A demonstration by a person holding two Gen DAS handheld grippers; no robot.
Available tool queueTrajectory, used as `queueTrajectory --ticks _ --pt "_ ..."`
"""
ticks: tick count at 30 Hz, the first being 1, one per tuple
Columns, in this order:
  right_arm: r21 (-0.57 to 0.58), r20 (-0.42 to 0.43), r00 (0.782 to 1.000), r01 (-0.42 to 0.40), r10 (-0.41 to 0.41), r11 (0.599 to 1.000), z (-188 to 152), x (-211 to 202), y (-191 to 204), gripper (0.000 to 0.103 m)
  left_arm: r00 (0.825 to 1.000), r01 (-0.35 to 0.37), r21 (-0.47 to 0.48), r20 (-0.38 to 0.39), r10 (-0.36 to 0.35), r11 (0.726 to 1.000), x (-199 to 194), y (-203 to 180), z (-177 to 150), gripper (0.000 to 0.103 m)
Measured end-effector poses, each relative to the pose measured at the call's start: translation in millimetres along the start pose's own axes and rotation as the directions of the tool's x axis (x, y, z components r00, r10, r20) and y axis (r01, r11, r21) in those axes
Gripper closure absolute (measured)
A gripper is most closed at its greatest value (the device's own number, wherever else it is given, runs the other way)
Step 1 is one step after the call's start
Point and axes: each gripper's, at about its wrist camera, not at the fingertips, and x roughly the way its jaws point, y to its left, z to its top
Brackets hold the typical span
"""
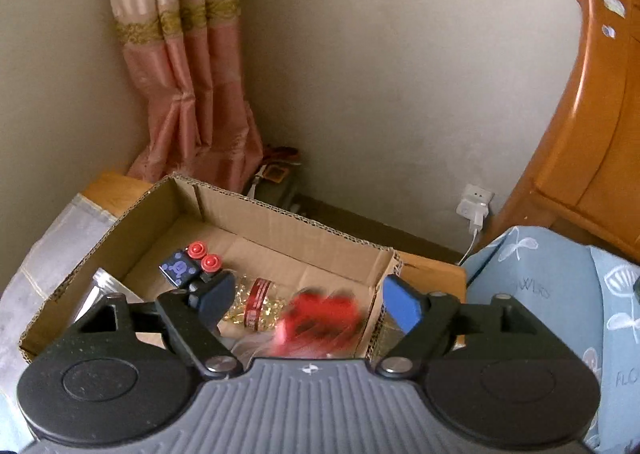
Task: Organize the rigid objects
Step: 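Carry the keychain into the box and open left tool while right tool drops the car there, then move left tool to the correction-tape dispenser while right tool approaches the light blue egg case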
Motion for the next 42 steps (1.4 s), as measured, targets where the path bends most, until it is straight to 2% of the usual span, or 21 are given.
queueTrajectory --ticks 2,9,16,22,25,31,34,37,42 --pt "0.009 0.002 1.000 -0.001 0.001 1.000 -5.5 -2.6 -2.0 0.018 1.000 -0.007 -0.002 0.011 0.007 1.000 -1.7 -0.8 -0.7 0.004" --pt "0.010 0.028 1.000 0.008 -0.008 1.000 -29.1 -33.7 5.1 0.000 0.999 -0.019 -0.016 0.044 0.019 1.000 -8.4 -6.3 -8.5 0.004" --pt "0.025 0.052 0.999 0.004 -0.006 1.000 -59.0 -69.5 23.8 0.000 0.996 -0.076 -0.050 0.048 0.078 0.996 -18.6 -12.2 -23.2 0.002" --pt "0.065 0.083 0.996 -0.015 0.009 0.998 -106.8 -90.4 46.1 0.000 0.988 -0.150 -0.118 0.009 0.152 0.982 -17.8 -15.1 -47.9 0.001" --pt "0.083 0.074 0.997 -0.032 0.026 0.996 -132.2 -89.4 58.9 0.000 0.987 -0.161 -0.171 -0.017 0.161 0.972 -14.0 -13.2 -64.5 0.001" --pt "0.161 0.015 0.998 -0.060 0.058 0.985 -165.8 -68.5 78.1 0.000 0.974 -0.226 -0.275 -0.086 0.210 0.934 -8.3 -1.7 -90.4 0.001" --pt "0.166 -0.017 0.998 -0.060 0.064 0.984 -174.5 -56.1 87.3 0.000 0.966 -0.256 -0.291 -0.106 0.235 0.922 -9.2 2.6 -96.3 0.001" --pt "0.178 -0.034 0.994 -0.094 0.102 0.979 -178.9 -46.9 97.3 0.000 0.958 -0.285 -0.302 -0.118 0.261 0.910 -12.3 7.6 -100.6 0.001" --pt "0.147 -0.025 0.992 -0.121 0.126 0.982 -179.7 -36.4 118.6 0.000 0.949 -0.314 -0.325 -0.138 0.284 0.892 -14.1 16.6 -107.3 0.001"
